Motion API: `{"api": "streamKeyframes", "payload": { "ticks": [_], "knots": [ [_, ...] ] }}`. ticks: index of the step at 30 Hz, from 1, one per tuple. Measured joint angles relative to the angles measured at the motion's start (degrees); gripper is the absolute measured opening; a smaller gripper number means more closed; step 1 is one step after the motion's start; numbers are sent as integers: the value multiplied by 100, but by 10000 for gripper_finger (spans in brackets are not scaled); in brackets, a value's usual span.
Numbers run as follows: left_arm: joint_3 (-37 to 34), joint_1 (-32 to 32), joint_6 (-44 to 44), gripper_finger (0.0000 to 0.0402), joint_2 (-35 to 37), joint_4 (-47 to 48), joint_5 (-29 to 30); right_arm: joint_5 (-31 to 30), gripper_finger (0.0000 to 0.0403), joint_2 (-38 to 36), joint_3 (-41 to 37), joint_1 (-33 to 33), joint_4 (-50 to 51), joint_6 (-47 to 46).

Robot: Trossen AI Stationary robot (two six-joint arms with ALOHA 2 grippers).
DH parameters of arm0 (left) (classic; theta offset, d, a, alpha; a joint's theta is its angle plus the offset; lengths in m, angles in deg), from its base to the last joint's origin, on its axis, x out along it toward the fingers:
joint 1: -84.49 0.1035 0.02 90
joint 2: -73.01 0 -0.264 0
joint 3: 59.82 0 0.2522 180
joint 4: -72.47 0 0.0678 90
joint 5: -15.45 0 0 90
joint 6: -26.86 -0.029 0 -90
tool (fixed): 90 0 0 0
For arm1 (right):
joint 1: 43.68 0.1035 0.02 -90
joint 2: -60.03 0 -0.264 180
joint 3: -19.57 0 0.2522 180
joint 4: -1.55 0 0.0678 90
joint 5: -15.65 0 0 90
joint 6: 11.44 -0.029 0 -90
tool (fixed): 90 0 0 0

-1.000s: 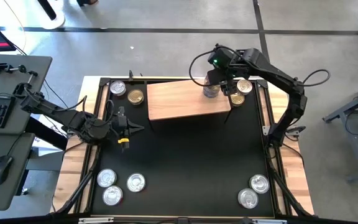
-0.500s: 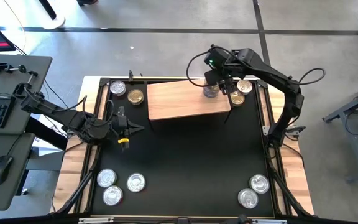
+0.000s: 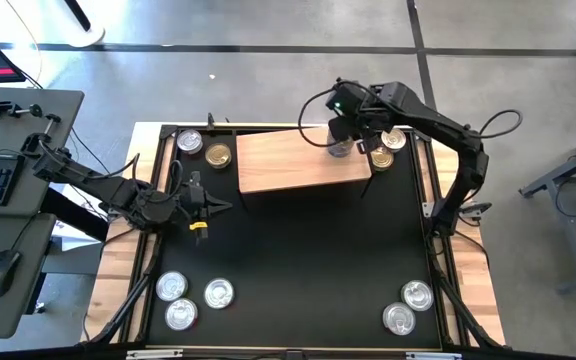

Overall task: Stack canned seafood by type on shelf
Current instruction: Stack the blue and pink tuna can on top of the blue and pink tuna can on the shelf

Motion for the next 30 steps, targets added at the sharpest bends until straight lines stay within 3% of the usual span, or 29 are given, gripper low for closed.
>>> {"api": "streamKeyframes", "payload": {
  "ticks": [5,15,22,30],
  "knots": [
    [0,0,-91,0,0,-2,-2,-276,179,-30,-4,247,86,-319],
    [0,0,-103,0,0,-14,271,-1794,177,-81,-60,887,27,-1790],
    [0,0,-217,0,0,-9,370,-2809,177,-85,-869,1001,-65,-3141],
    [0,0,-396,0,0,-5,385,-3644,177,-84,-1630,1514,-841,-3072]
  ]
}}
